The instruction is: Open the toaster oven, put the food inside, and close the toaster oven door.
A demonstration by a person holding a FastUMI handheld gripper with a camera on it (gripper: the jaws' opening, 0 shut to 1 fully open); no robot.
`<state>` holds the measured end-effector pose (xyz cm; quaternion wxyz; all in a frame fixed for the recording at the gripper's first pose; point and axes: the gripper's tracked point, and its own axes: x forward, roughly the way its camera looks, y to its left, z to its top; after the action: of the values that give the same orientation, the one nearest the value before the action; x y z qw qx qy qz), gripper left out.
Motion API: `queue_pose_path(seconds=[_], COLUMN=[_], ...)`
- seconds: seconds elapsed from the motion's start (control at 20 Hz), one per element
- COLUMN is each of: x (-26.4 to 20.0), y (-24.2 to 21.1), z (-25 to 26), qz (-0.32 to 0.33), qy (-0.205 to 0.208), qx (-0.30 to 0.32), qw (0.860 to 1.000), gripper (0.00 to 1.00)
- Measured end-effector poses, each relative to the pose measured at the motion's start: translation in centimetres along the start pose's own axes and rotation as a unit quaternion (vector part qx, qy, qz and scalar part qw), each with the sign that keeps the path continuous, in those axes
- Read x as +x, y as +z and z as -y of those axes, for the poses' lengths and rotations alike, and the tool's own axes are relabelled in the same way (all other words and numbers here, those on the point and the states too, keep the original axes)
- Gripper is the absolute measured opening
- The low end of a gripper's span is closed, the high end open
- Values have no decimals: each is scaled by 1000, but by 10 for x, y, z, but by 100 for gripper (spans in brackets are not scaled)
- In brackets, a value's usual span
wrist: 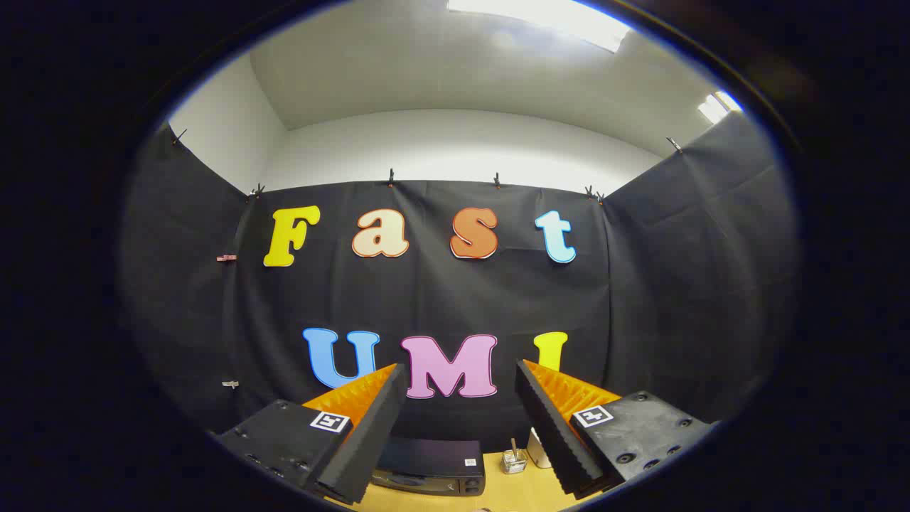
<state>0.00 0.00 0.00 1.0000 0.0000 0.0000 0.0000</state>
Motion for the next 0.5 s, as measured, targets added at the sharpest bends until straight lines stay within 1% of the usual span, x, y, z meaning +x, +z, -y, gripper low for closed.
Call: queue_pose_path(seconds=[0.2, 0.5], x=[0, 0], y=[-7, -15], z=[-4, -1], qz=[-13, -29], qy=[8, 3], qx=[-2, -18], qw=[1000, 999], gripper=[98, 98])
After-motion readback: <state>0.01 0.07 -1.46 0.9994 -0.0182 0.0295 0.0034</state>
